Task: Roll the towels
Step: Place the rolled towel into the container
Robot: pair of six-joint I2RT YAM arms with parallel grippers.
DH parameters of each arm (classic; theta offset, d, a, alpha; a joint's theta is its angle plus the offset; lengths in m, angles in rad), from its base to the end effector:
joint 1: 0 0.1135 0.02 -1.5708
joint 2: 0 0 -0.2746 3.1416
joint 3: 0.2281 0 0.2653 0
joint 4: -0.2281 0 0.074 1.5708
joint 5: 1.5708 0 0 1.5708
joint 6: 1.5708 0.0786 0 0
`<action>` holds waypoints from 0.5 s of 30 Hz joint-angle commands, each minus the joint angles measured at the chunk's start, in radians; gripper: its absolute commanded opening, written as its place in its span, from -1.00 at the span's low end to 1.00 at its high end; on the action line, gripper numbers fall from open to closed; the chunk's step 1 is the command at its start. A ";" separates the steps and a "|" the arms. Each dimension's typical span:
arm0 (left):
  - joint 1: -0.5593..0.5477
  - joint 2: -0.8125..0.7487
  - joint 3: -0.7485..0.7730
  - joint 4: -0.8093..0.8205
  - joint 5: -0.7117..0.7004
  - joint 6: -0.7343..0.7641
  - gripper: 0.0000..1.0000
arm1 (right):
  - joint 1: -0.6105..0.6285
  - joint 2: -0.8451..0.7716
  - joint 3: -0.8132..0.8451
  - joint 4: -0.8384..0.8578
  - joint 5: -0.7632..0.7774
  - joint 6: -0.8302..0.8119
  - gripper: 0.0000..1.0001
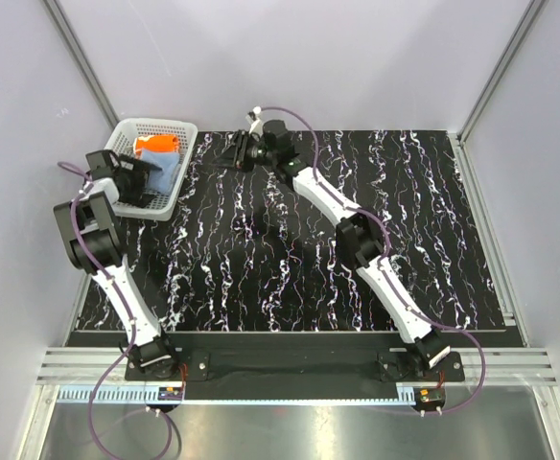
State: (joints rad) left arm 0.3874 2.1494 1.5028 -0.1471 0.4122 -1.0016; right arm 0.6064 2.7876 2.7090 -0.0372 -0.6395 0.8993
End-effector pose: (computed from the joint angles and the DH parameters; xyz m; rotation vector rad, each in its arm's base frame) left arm 0.4887 0.1654 0.1315 -1.3834 1.9831 -0.7783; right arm 0.5288 0.4238 0.2324 -0.2743 1.9426 1.6003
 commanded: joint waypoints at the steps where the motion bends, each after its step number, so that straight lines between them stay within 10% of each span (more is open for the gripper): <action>1: -0.025 0.004 0.108 -0.162 0.004 0.082 0.98 | 0.068 -0.013 -0.004 0.042 0.058 -0.060 -0.33; 15: 0.008 -0.069 0.557 -0.418 0.119 0.081 0.98 | 0.064 -0.531 -0.857 0.148 0.080 -0.168 -0.02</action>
State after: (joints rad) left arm 0.3740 2.1700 2.0296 -0.5819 0.4328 -0.8936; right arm 0.6830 2.4969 1.9411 0.0029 -0.5980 0.7864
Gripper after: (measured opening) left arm 0.984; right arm 0.460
